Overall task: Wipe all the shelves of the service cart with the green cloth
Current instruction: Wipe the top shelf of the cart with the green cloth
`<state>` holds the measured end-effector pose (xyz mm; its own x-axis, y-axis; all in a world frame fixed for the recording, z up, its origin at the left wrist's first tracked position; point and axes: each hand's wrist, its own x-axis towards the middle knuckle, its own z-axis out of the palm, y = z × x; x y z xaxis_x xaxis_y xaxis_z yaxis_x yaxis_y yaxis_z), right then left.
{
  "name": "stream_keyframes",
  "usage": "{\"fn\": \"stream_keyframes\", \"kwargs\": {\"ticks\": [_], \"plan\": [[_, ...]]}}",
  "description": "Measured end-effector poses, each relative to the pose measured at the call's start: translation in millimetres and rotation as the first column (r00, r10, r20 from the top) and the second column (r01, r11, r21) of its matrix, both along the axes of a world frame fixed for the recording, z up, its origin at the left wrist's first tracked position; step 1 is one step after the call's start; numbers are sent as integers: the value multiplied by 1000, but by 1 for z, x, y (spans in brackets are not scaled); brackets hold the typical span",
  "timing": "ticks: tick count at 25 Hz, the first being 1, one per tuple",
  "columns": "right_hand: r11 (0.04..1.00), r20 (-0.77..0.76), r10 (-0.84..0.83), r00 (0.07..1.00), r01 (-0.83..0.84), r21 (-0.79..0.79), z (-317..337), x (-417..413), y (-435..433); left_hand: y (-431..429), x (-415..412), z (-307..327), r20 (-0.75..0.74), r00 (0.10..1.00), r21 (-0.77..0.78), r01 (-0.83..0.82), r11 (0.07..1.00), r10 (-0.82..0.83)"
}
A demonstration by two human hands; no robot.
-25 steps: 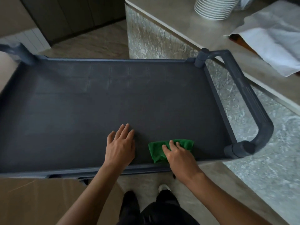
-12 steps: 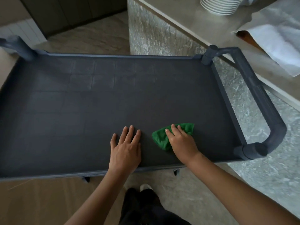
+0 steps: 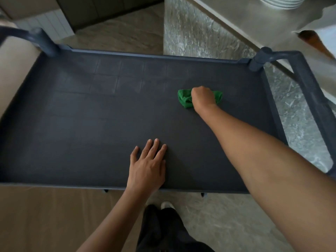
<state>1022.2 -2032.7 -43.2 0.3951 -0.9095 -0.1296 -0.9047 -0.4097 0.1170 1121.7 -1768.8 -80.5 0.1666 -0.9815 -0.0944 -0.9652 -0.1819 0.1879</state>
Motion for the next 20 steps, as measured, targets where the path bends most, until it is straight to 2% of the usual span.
{"fn": "stream_keyframes", "kwargs": {"ticks": [5,10,16,20], "plan": [[997,-28,59,998,-58,49,3,-19,26,0,-3,1,19,1000,-4,-21,1000,21],[990,-31,100,995,-97,99,-2,-51,112,0,-3,-1,30,999,0,-28,1000,28],[975,-18,81,997,-76,211,-1,-78,206,0,-2,-1,35,999,25,-34,999,33],[971,-9,66,998,-62,233,2,-80,225,-1,2,-1,-4,1000,35,-12,999,12]]}}
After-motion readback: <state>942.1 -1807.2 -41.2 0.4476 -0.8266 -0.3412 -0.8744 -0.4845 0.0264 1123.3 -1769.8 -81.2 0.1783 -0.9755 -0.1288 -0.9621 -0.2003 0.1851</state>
